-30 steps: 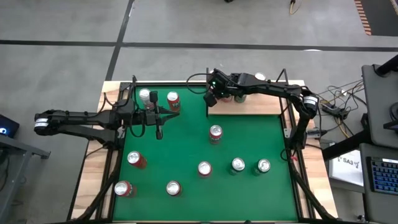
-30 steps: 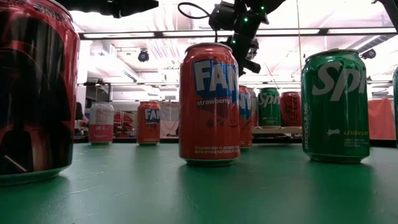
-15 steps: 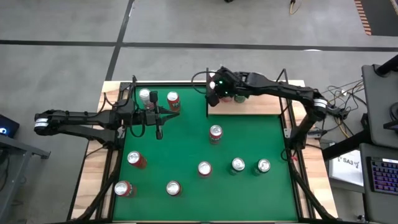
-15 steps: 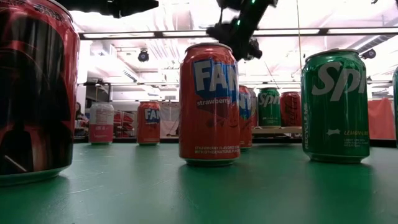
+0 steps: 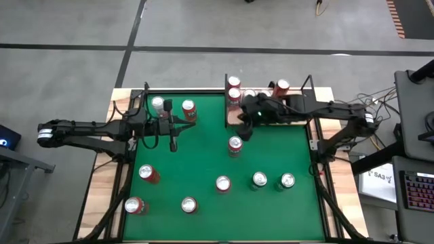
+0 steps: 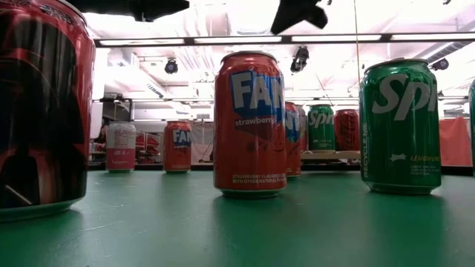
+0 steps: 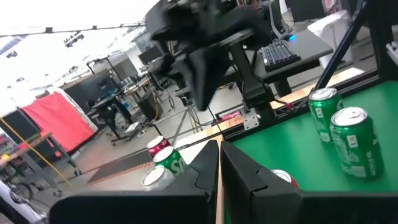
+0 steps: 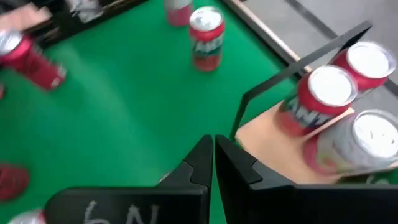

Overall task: Place canned beverage on shelf
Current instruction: Put the red soda can on the shelf aligned with the other red soda cans

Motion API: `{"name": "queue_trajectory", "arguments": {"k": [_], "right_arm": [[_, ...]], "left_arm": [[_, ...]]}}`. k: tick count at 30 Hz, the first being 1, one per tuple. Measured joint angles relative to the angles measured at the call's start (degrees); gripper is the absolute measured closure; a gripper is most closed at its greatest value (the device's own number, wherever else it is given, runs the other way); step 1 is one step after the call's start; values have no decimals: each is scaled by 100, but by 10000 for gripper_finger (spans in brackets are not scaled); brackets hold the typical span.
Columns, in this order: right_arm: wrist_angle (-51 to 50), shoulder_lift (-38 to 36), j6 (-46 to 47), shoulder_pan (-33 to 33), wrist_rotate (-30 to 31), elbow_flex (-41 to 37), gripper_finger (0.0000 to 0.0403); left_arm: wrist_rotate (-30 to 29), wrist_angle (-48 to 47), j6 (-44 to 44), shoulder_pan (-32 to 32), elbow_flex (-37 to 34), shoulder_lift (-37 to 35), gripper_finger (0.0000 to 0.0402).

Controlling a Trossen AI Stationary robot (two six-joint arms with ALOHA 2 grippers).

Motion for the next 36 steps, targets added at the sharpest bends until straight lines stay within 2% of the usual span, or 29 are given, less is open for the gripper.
{"name": "queue_trajectory", "arguments": {"k": [6, 11, 16, 25, 28, 36], "right_arm": [[-184, -214, 6, 528, -4, -350, 394], [2, -458, 192, 743, -18, -973, 394], [761, -640, 144, 877, -2, -1867, 394], [2550, -737, -711, 940, 3, -3272, 394], [2863, -720, -849, 932, -2, -3499, 394], [2931, -677, -813, 930, 3, -3569, 394]], "left_arm": [[2, -46, -639, 0, 0, 0, 402], [7, -109, -1211, 0, 0, 2, 402], [15, -174, -1638, -1, -90, 227, 402], [15, 183, -2035, -184, -125, 959, 402], [17, 458, -2036, -241, -124, 1116, 402], [15, 790, -2061, -293, -118, 1287, 402]]}}
